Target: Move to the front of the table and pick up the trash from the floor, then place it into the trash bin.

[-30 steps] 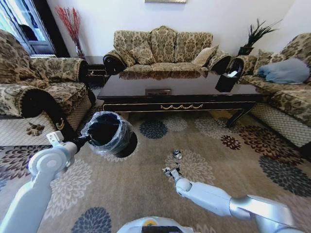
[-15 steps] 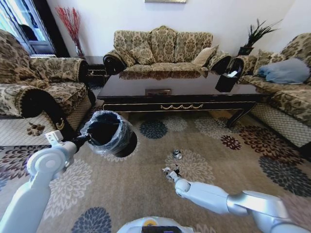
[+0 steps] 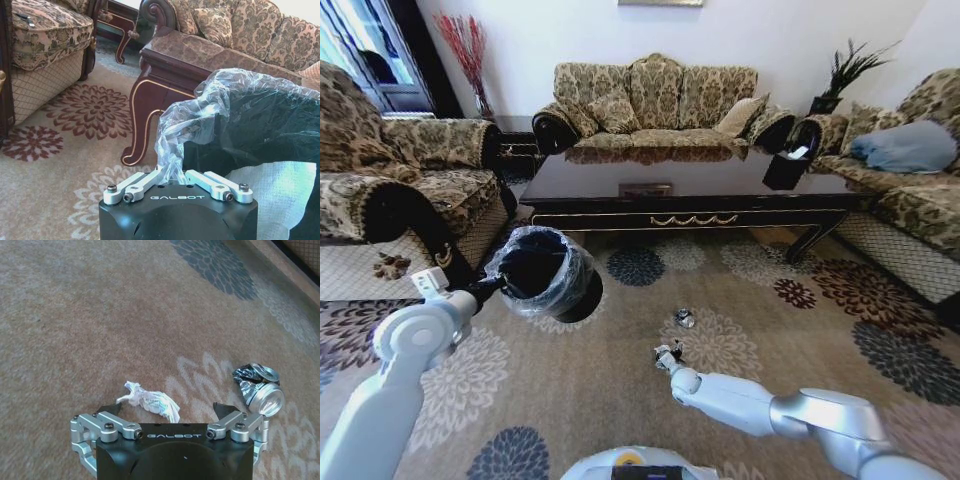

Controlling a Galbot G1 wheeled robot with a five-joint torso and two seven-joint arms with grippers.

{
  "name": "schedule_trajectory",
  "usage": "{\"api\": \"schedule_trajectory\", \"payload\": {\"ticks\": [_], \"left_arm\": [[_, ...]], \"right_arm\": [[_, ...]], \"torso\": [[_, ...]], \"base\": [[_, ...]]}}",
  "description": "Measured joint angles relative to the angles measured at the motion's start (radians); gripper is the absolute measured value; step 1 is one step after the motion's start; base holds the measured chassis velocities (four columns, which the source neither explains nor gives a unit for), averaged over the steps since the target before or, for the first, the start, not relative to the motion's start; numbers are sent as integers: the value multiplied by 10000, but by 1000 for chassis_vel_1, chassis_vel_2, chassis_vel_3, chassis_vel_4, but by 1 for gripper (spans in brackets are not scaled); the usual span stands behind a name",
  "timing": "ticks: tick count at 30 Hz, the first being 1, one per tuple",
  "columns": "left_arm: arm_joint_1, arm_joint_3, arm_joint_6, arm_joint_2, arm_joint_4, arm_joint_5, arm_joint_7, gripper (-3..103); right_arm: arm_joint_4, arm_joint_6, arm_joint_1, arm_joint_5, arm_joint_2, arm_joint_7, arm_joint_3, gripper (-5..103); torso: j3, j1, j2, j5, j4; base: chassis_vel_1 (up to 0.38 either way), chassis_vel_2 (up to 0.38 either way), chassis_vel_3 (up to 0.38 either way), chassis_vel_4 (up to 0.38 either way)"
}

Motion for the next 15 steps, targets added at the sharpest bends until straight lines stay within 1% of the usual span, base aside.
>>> {"api": "schedule_trajectory", "payload": {"ticks": [3,7,9,10,11,13,14,15], "left_arm": [[-14,3,0,32,44,-3,0,2],[-31,7,0,64,63,-6,6,2],[-71,23,0,101,97,-10,25,2],[-78,27,0,105,104,-11,27,2],[-120,49,0,119,134,-10,30,2],[-140,69,0,120,146,-10,34,2],[-164,102,0,118,160,-11,39,2],[-177,126,0,110,167,-11,40,2]], "right_arm": [[-231,35,49,78,210,-74,26,100],[-265,106,65,87,253,-145,40,101],[-203,140,82,100,223,-190,42,93],[-189,142,84,104,212,-194,41,93],[-81,144,96,146,129,-226,42,82],[-26,145,106,159,81,-242,42,82],[5,151,108,161,25,-268,41,71],[11,161,108,159,-10,-282,40,71]], "torso": [[0,-1,0,2,3],[1,0,0,7,6],[3,-1,0,17,11],[3,0,-1,18,12],[4,0,-1,21,15],[4,0,-1,22,18],[5,1,-2,25,20],[5,0,-3,28,21]], "base": [[0,0,0,0],[0,0,0,0],[0,0,0,0],[0,0,0,0],[0,0,0,0],[0,0,0,0],[0,0,0,0],[0,0,0,0]]}}
